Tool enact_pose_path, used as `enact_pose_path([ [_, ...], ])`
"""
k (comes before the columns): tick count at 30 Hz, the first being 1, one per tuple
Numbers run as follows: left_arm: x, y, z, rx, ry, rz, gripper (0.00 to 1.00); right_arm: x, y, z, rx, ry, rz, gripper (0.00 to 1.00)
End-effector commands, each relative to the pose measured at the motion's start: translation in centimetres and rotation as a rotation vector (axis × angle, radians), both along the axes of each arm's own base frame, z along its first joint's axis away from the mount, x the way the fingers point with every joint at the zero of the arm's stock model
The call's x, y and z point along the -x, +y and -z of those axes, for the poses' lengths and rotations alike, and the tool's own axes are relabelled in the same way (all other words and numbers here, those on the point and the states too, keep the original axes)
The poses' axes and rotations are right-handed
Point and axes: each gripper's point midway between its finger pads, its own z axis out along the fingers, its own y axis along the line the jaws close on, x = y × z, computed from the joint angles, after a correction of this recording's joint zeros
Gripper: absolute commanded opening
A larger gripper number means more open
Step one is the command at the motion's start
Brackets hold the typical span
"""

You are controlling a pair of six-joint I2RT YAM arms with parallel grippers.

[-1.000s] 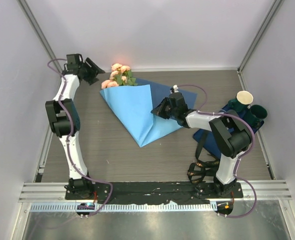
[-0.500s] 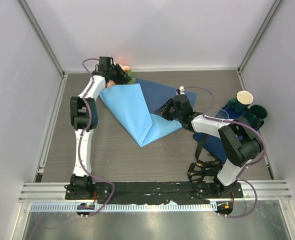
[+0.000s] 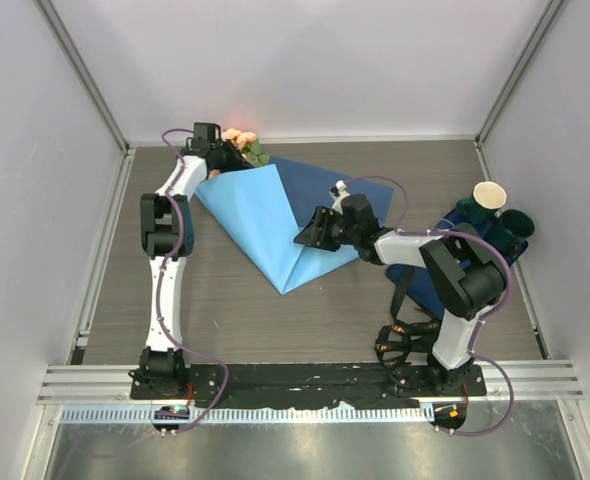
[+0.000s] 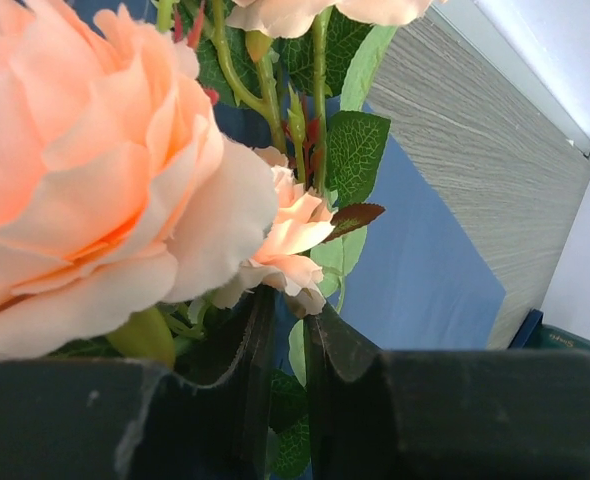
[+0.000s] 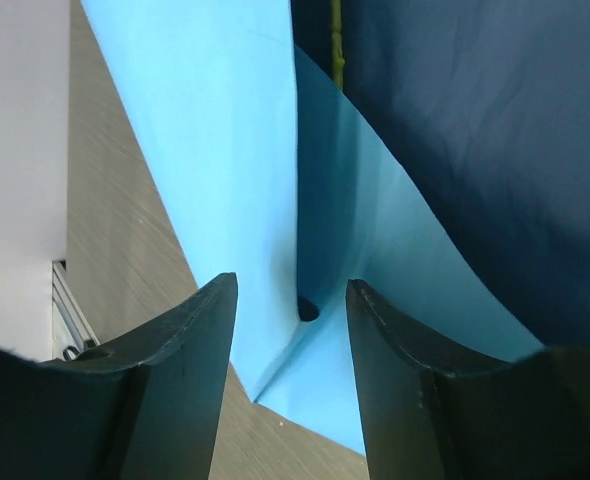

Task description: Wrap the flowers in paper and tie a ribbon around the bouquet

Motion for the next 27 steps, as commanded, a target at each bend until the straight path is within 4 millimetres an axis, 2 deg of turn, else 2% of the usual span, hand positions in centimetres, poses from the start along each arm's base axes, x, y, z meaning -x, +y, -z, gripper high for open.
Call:
enact_pose_path([
  [1, -0.4, 0.0, -3.2, 0.006, -0.073, 0.022, 0.22, -0.5, 1.7, -0.9, -0.028, -0.077, -0.116, 0.52],
  [6, -0.4, 0.0, -3.2, 0.007, -0.073, 0.024, 0.21, -0.3, 1.7, -0.4, -0.043, -0.055, -0.095, 0.50],
  [9, -0.3, 0.0, -3.0, 0.006, -0.069, 0.024, 0.20, -0.1, 1.9, -0.7, -0.070, -0.043, -0.089, 0.44],
  [10, -0.4, 0.1, -3.0, 0.005, -0.071, 0.022, 0.20, -0.1, 1.9, -0.8, -0.073, -0.040, -0.085, 0.36],
  [12, -0.4, 0.2, -3.1, 0.005, -0.069, 0.018, 0.20, 0.0, 1.8, -0.9, -0.078, -0.030, -0.072, 0.27],
  [13, -0.4, 0.3, -2.9, 0.001, -0.066, 0.013, 0.20, 0.1, 1.8, -1.1, -0.085, -0.027, -0.073, 0.15],
  [14, -0.4, 0.5, -2.7, -0.005, -0.059, 0.007, 0.20, 0.5, 1.8, -1.2, -0.098, -0.011, -0.071, 0.10],
  [15, -0.4, 0.7, -2.7, -0.006, -0.057, 0.001, 0.19, 0.5, 1.7, -2.1, -0.115, -0.030, -0.062, 0.07],
  [16, -0.4, 0.7, -2.7, -0.007, -0.057, 0.000, 0.19, 0.8, 1.4, -1.9, -0.109, -0.023, -0.048, 0.00],
  [18, -0.4, 1.0, -2.3, -0.008, -0.045, -0.006, 0.19, 0.9, 0.9, -2.6, -0.110, -0.028, -0.018, 0.00],
  [24, -0.3, 1.6, -1.6, -0.014, -0.029, -0.013, 0.18, 2.2, -1.1, -2.0, -0.091, -0.003, 0.079, 0.00],
  [27, -0.4, 1.6, -1.3, -0.013, -0.028, -0.012, 0.18, 2.7, -1.9, -0.9, -0.071, 0.010, 0.106, 0.00],
])
